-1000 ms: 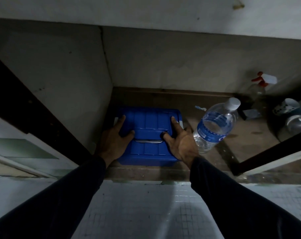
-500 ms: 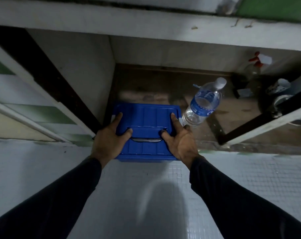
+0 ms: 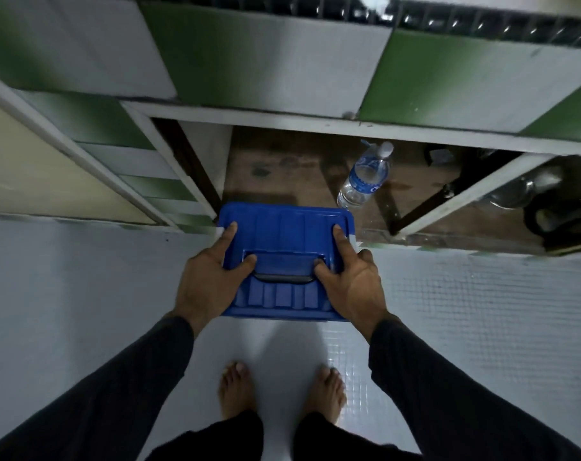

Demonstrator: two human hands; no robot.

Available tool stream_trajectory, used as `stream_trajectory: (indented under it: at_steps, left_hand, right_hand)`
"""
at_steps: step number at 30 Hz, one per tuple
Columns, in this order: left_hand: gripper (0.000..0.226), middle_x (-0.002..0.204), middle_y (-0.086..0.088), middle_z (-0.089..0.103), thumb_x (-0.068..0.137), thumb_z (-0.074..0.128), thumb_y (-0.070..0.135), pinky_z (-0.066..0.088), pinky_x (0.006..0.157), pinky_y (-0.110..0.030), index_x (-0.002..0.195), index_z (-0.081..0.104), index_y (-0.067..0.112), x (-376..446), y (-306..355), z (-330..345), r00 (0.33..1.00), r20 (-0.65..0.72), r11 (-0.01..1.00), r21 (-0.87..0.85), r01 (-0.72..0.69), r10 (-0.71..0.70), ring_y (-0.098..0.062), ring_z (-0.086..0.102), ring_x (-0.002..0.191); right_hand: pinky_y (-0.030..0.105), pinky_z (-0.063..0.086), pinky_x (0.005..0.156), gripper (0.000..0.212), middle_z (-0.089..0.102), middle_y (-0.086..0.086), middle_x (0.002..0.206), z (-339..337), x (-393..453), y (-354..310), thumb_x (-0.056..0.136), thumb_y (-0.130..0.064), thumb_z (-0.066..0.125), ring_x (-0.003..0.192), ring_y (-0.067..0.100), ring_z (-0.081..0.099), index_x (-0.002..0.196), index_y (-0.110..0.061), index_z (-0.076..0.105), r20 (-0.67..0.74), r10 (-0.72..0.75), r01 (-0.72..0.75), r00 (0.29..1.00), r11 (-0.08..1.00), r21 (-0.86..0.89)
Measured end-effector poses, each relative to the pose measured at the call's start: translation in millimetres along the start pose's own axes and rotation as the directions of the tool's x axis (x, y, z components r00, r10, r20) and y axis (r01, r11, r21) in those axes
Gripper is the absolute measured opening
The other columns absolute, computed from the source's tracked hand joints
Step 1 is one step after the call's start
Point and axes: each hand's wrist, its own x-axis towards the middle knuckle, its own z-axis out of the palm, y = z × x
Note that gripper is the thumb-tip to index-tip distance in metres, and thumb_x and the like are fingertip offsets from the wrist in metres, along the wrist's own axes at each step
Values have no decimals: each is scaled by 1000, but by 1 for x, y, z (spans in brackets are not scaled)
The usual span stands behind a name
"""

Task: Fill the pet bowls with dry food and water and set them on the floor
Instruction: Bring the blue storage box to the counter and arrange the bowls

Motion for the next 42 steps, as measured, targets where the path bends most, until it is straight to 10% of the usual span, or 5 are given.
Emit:
stream_trajectory:
  at_steps: [10,19,42]
  left_hand:
    - [78,137,-6,63,91,69,54,42,92,-17,156,27,46,-95,81,-99,1000,-2,1000,-11,-11,11,-4,52,107]
    - [76,140,2,60,93,68,53,41,94,-18,158,30,43,-137,171,-196,997,-22,997,-22,-68,67,-3,49,110]
    - [75,117,9,62,90,65,64,52,90,-28,156,32,49,-127,300,-339,975,-147,984,-39,-174,167,-10,59,91]
  right_hand:
    - [29,42,81,81,40,4,116,-89,-112,-60,95,-63,53,92,16,46,157,-53,2,-8,-35,35,999,999,-27]
    - [39,49,98,78,42,10,133,-176,-175,-136,94,-60,57,115,30,54,158,-52,12,-91,-80,85,993,995,52]
    - [38,50,91,79,49,11,107,-306,-199,-278,91,-65,56,95,25,53,159,-42,23,-305,-227,225,925,973,-39]
